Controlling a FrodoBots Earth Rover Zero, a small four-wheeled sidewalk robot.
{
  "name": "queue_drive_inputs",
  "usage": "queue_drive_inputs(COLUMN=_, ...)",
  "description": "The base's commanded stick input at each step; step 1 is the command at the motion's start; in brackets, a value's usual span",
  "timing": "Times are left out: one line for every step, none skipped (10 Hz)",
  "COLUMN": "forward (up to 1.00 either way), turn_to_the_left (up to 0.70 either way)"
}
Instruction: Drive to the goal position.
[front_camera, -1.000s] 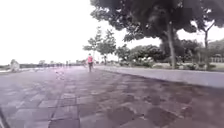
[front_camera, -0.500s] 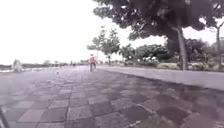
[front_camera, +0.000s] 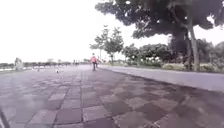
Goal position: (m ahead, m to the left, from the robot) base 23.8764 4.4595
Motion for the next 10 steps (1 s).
queue_drive_inputs(forward=1.00, turn_to_the_left=0.00)
queue_drive_inputs(forward=1.00, turn_to_the_left=0.00)
queue_drive_inputs(forward=1.00, turn_to_the_left=0.00)
queue_drive_inputs(forward=1.00, turn_to_the_left=0.00)
queue_drive_inputs(forward=1.00, turn_to_the_left=0.00)
queue_drive_inputs(forward=1.00, turn_to_the_left=0.00)
queue_drive_inputs(forward=1.00, turn_to_the_left=0.00)
queue_drive_inputs(forward=1.00, turn_to_the_left=0.00)
queue_drive_inputs(forward=1.00, turn_to_the_left=0.00)
queue_drive_inputs(forward=1.00, turn_to_the_left=0.00)
